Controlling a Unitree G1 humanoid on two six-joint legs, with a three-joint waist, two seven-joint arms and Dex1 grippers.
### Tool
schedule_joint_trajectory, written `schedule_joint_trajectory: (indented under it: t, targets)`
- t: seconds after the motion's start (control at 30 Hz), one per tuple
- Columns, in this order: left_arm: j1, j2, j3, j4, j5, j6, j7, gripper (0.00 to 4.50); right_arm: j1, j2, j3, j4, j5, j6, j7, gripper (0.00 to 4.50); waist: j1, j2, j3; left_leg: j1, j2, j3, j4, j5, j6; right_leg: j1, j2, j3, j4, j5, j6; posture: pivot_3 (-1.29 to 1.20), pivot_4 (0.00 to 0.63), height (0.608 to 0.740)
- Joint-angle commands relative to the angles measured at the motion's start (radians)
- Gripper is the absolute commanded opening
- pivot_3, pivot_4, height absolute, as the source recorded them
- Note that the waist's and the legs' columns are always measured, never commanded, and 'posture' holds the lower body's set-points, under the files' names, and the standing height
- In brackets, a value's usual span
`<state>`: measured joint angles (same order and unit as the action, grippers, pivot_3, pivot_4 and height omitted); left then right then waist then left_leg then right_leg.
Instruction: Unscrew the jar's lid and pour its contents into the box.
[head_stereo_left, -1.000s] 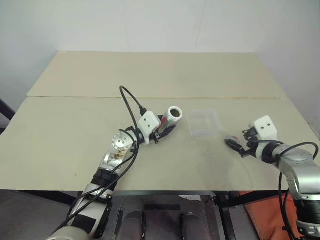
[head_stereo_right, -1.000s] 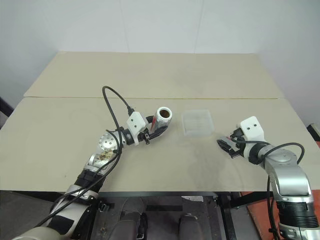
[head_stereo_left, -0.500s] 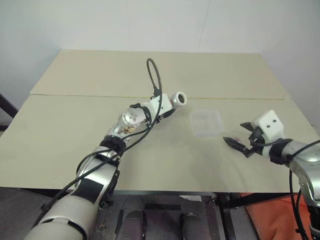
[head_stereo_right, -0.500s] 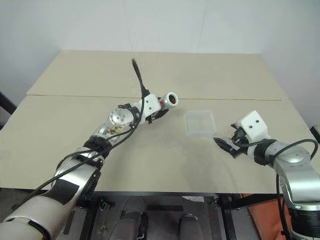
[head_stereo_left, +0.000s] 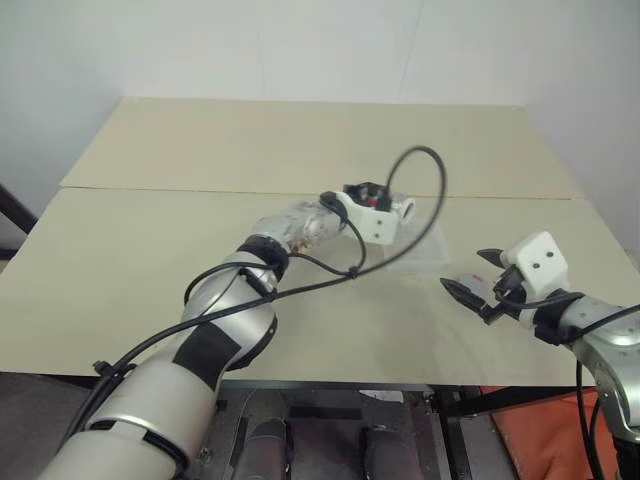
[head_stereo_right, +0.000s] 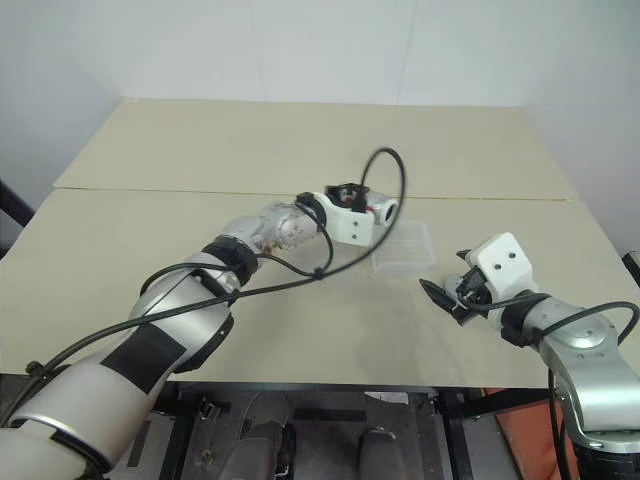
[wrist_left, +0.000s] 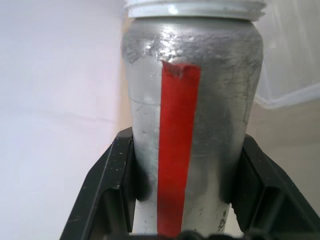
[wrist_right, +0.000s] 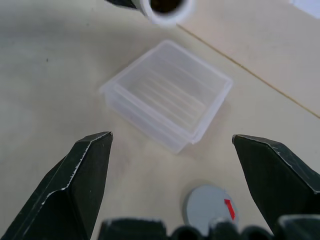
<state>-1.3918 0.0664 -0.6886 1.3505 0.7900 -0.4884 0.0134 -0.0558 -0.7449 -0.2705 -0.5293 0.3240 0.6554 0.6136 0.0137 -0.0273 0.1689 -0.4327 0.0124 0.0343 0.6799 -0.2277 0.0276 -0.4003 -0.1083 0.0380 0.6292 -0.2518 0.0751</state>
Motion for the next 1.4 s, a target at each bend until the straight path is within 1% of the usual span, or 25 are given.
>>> schedule_joint_trajectory:
  t: [0.03,0.07,0.13,0.27,0.4,0.6,0.7,0.8,0.9,1.0,1.03,1.07,1.13,1.17,1.23,1.27,1.33,1.4]
  targets:
    - [-0.071,-0.027,-0.153,0.018,0.182,0.063,0.231,2.13,0.019,0.018,-0.044,-0.078,0.015,0.020,-0.042,4.46,-0.001,0.000,0.000,-0.001,0.000,0.000,0.000,0.000,0.000,-0.002,0.000,0.000,0.001,0.000,0.000,0.00,0.150,0.740]
    - [-0.085,-0.037,-0.217,0.025,0.249,0.091,0.299,2.13,0.029,0.024,-0.047,-0.096,0.020,0.029,-0.051,4.46,0.000,0.000,0.000,-0.002,0.000,0.000,0.000,0.000,0.000,-0.003,0.000,0.000,0.001,0.000,0.000,0.00,0.150,0.740]
    - [-0.107,-0.051,-0.313,0.039,0.348,0.137,0.369,2.13,0.048,0.034,-0.057,-0.128,0.028,0.047,-0.066,4.46,0.001,0.000,0.000,-0.004,0.000,0.000,0.000,0.000,0.000,-0.004,0.000,0.000,0.001,0.000,0.001,0.00,0.150,0.740]
    - [-0.139,-0.069,-0.400,0.054,0.437,0.182,0.455,2.13,0.084,0.049,-0.082,-0.185,0.038,0.084,-0.099,4.46,0.001,0.000,0.000,-0.005,0.000,0.000,0.000,0.000,0.000,-0.005,0.000,0.000,0.001,0.000,0.001,0.00,0.150,0.740]
    - [-0.148,-0.083,-0.422,0.064,0.464,0.204,0.445,2.13,0.092,0.058,-0.091,-0.211,0.049,0.105,-0.124,4.46,0.002,0.000,0.000,-0.006,0.000,0.000,0.000,0.000,-0.001,-0.006,0.000,0.000,0.001,0.000,0.001,0.00,0.150,0.740]
    - [-0.154,-0.086,-0.406,0.065,0.458,0.198,0.441,2.13,0.088,0.065,-0.095,-0.219,0.061,0.123,-0.147,4.46,0.001,0.000,0.000,-0.006,0.000,0.000,0.000,0.000,-0.001,-0.006,0.000,0.000,0.001,0.000,0.001,0.00,0.150,0.740]
    - [-0.148,-0.083,-0.367,0.065,0.419,0.185,0.406,2.13,0.090,0.064,-0.083,-0.210,0.055,0.116,-0.149,4.46,0.001,0.000,0.000,-0.006,0.000,0.000,0.000,0.000,-0.001,-0.006,0.000,0.000,0.001,0.000,0.001,0.00,0.150,0.740]
    - [-0.135,-0.073,-0.246,0.062,0.304,0.158,0.328,2.13,0.085,0.066,-0.068,-0.200,0.053,0.108,-0.147,4.46,0.001,0.000,0.000,-0.006,0.000,0.000,0.000,0.000,-0.001,-0.006,0.000,0.000,0.001,0.000,0.001,0.00,0.150,0.740]
    - [-0.121,-0.055,-0.073,0.055,0.139,0.143,0.222,2.13,0.079,0.068,-0.052,-0.191,0.051,0.098,-0.143,4.46,-0.001,0.000,0.000,-0.006,0.000,0.000,0.001,0.000,-0.001,-0.006,0.000,0.000,0.002,0.000,0.001,0.00,0.150,0.740]
    - [-0.083,-0.035,0.196,0.037,-0.124,0.133,0.042,2.13,0.070,0.069,-0.043,-0.177,0.052,0.093,-0.138,4.46,-0.003,0.000,0.000,-0.006,0.000,0.000,0.001,0.000,-0.001,-0.006,0.000,0.000,0.002,0.000,0.000,0.00,0.150,0.740]
    - [-0.063,-0.033,0.298,0.031,-0.228,0.149,-0.048,2.13,0.067,0.067,-0.036,-0.171,0.050,0.088,-0.134,4.46,-0.004,0.001,0.000,-0.005,0.000,0.000,0.001,0.000,-0.001,-0.006,0.000,0.000,0.003,0.000,0.000,0.00,0.150,0.740]
    - [-0.040,-0.026,0.367,0.024,-0.299,0.151,-0.117,2.13,0.063,0.066,-0.029,-0.163,0.048,0.084,-0.132,4.46,-0.004,0.001,-0.001,-0.005,0.000,0.000,0.001,0.000,-0.001,-0.006,0.000,0.000,0.003,0.000,0.000,0.00,0.150,0.740]
    - [-0.011,-0.018,0.444,0.011,-0.372,0.154,-0.192,2.13,0.055,0.066,-0.019,-0.152,0.045,0.078,-0.130,4.46,-0.005,0.001,-0.001,-0.005,0.000,0.000,0.002,0.000,-0.001,-0.006,0.000,0.000,0.003,0.000,0.000,0.00,0.150,0.740]
    - [0.016,-0.028,0.542,-0.002,-0.478,0.186,-0.254,2.13,0.047,0.067,-0.005,-0.144,0.044,0.062,-0.123,4.46,-0.005,0.001,-0.001,-0.005,0.000,0.000,0.002,0.001,-0.001,-0.005,0.000,0.000,0.003,0.000,0.000,0.00,0.150,0.740]
    - [0.065,-0.041,0.669,-0.030,-0.618,0.191,-0.342,2.13,0.032,0.073,0.013,-0.135,0.042,0.036,-0.116,4.46,-0.005,0.001,-0.001,-0.005,0.000,0.000,0.003,0.001,-0.001,-0.005,0.000,0.000,0.004,0.000,0.000,0.00,0.150,0.740]
    - [0.101,-0.050,0.717,-0.055,-0.675,0.169,-0.371,2.13,0.022,0.083,0.016,-0.130,0.050,0.035,-0.119,4.46,-0.005,0.001,-0.001,-0.005,0.000,0.000,0.003,0.001,-0.001,-0.005,0.000,0.000,0.004,0.000,0.000,0.00,0.150,0.740]
    - [0.171,-0.068,0.769,-0.116,-0.749,0.100,-0.429,2.13,0.015,0.090,0.031,-0.121,0.046,0.024,-0.122,4.46,-0.001,0.001,-0.001,-0.005,0.000,-0.001,0.004,0.001,0.000,-0.005,0.000,0.000,0.005,0.000,0.000,0.00,0.150,0.740]
    - [0.255,-0.085,0.789,-0.195,-0.796,0.033,-0.475,2.13,0.008,0.096,0.050,-0.108,0.033,0.008,-0.124,4.46,0.000,0.001,-0.001,-0.005,0.000,-0.001,0.005,0.001,0.000,-0.004,-0.001,-0.001,0.005,0.000,0.000,0.00,0.150,0.740]
